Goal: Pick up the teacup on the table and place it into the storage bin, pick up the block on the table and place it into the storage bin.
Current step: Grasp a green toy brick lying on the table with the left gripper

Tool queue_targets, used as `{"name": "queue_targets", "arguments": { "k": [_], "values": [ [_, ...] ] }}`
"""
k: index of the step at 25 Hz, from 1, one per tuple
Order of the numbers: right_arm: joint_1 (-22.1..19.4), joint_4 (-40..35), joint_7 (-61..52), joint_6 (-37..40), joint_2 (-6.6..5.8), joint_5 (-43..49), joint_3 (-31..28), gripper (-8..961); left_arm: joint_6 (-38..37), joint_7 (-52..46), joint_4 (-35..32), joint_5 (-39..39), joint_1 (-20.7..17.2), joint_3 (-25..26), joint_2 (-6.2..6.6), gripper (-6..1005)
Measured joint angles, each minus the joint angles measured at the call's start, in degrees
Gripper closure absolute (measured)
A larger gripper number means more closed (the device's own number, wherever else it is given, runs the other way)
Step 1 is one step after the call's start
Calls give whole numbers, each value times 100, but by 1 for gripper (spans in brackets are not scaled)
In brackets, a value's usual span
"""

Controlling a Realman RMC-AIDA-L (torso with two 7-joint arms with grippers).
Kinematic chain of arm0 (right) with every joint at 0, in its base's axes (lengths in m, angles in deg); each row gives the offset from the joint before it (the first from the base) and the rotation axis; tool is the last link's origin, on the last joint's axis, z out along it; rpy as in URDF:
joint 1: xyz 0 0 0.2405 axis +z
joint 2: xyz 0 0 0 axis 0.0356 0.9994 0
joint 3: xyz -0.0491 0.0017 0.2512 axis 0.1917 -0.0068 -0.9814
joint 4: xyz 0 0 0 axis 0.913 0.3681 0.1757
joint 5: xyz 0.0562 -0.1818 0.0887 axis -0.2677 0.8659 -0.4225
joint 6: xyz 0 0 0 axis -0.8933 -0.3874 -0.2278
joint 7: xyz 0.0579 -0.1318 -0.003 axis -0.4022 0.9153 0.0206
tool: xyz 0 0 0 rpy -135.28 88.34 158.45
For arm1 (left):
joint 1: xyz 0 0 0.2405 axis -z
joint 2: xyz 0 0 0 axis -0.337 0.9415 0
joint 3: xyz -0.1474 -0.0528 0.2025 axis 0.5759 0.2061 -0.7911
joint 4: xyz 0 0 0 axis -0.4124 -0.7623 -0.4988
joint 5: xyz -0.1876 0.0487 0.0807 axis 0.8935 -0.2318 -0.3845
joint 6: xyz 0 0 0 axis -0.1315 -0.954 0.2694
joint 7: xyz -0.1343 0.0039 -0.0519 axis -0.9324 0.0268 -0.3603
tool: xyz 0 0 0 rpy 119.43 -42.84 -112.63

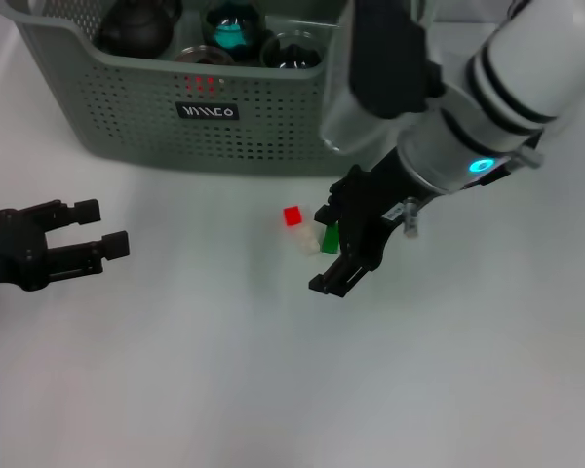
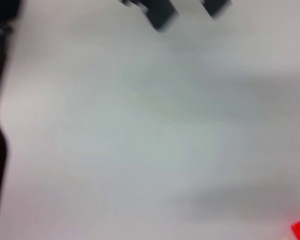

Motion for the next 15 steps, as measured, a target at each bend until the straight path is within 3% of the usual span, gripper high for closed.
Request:
{"name": "queue_targets", "arguments": {
  "k": [4,15],
  "values": [
    [301,586,-317,-423,35,32,230,40,104,7,74,0,23,0,-2,172],
    [337,634,-887,-909,6,181,515,41,125,12,113,0,97,-2,-3,172]
  ]
}}
